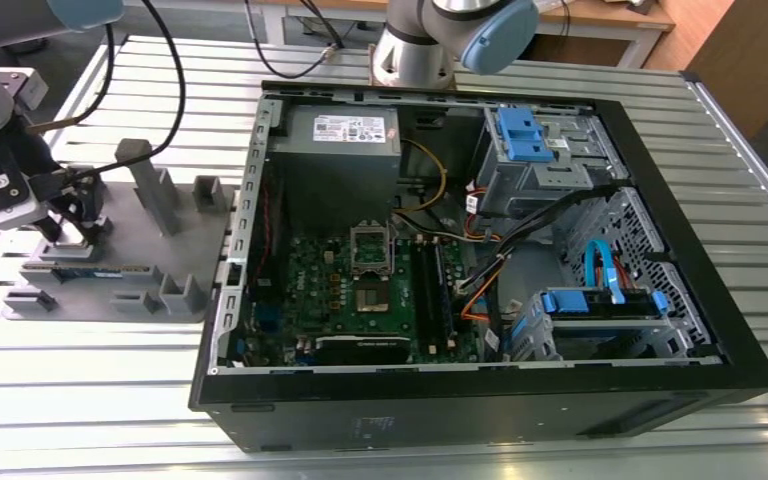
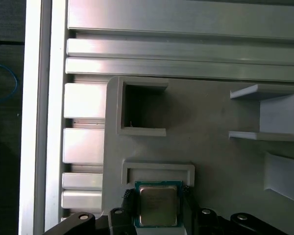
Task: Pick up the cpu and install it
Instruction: 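Pick up the cpu and move it towards the insertion slot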
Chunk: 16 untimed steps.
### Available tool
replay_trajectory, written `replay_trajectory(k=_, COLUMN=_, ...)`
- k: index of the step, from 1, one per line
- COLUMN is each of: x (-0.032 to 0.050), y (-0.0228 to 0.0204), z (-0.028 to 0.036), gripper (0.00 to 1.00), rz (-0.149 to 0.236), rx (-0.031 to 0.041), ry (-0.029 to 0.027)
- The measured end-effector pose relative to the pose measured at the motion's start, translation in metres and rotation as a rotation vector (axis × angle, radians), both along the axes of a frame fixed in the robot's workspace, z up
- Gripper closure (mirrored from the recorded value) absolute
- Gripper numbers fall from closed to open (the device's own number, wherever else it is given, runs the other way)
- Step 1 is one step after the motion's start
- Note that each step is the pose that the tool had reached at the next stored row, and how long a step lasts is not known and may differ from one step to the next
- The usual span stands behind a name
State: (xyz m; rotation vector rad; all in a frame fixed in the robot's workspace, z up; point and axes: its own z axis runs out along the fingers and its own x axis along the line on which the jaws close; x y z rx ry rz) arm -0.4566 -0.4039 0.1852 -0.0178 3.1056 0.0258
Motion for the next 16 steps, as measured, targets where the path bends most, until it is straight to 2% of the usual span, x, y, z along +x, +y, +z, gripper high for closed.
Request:
replay_trajectory(k=11, x=0.0001, y=0.0000, z=0.0140, gripper=0.53, rz=0.000, rx=0.0002, ry=-0.0003)
replay_trajectory(k=16, x=0.0001, y=0.0000, z=0.0239, gripper=0.53, rz=0.000, rx=0.0002, ry=-0.0003)
